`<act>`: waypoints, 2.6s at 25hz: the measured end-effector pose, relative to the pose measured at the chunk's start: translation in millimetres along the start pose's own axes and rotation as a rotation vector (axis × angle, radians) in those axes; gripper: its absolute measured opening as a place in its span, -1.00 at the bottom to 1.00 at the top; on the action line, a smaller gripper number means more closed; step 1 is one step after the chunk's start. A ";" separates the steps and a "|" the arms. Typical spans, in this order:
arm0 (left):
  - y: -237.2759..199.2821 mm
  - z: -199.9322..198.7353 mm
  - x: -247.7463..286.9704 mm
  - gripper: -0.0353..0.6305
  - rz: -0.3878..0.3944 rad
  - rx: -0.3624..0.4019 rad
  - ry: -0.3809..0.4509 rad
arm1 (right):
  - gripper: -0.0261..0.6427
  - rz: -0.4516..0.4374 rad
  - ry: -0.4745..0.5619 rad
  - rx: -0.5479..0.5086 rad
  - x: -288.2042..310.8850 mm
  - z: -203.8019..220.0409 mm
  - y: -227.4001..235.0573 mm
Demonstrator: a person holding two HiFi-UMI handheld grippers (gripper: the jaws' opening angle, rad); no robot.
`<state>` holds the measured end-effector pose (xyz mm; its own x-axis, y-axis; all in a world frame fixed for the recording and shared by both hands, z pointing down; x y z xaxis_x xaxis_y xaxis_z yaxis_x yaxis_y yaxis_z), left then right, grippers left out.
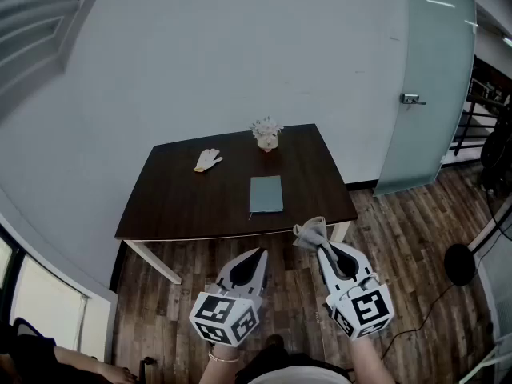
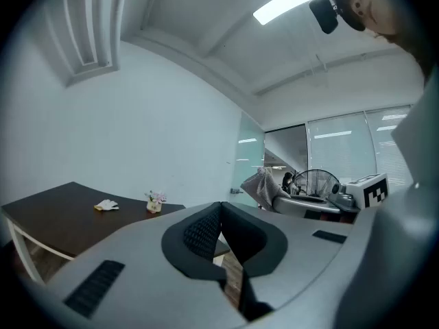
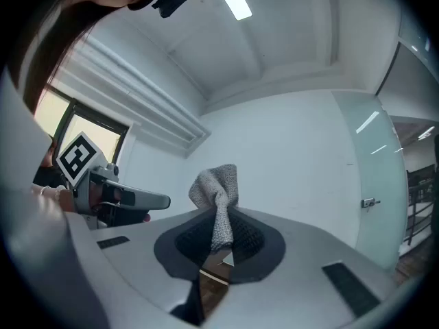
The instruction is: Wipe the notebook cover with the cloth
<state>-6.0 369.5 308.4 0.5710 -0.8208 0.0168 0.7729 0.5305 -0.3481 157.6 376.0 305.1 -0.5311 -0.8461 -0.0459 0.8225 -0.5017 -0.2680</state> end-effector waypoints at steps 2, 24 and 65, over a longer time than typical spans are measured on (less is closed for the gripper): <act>-7.0 1.4 3.6 -0.84 0.001 -0.002 -0.005 | -0.81 0.005 -0.002 -0.001 5.8 5.2 0.0; -149.2 -24.1 94.9 -0.84 0.042 -0.021 -0.082 | -0.81 0.021 -0.020 0.049 184.9 35.4 24.2; -351.4 19.8 348.1 -0.84 -0.114 -0.128 -0.211 | -0.81 -0.373 -0.217 -0.089 506.6 184.0 152.4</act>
<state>-73.3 -98.5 455.2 0.5379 -0.8041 0.2531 0.8018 0.3952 -0.4482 51.3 -162.1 418.1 -0.7256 -0.6327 0.2706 0.5565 -0.7708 -0.3101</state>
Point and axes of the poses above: the fingertips, and each gripper's own axes: x forward along the fingers, y to its right, z out of its underside, the point moved 5 cm from there along -x, backward along the fingers, and after that the axes turned 10 degrees about -x, right-handed, at the moved point
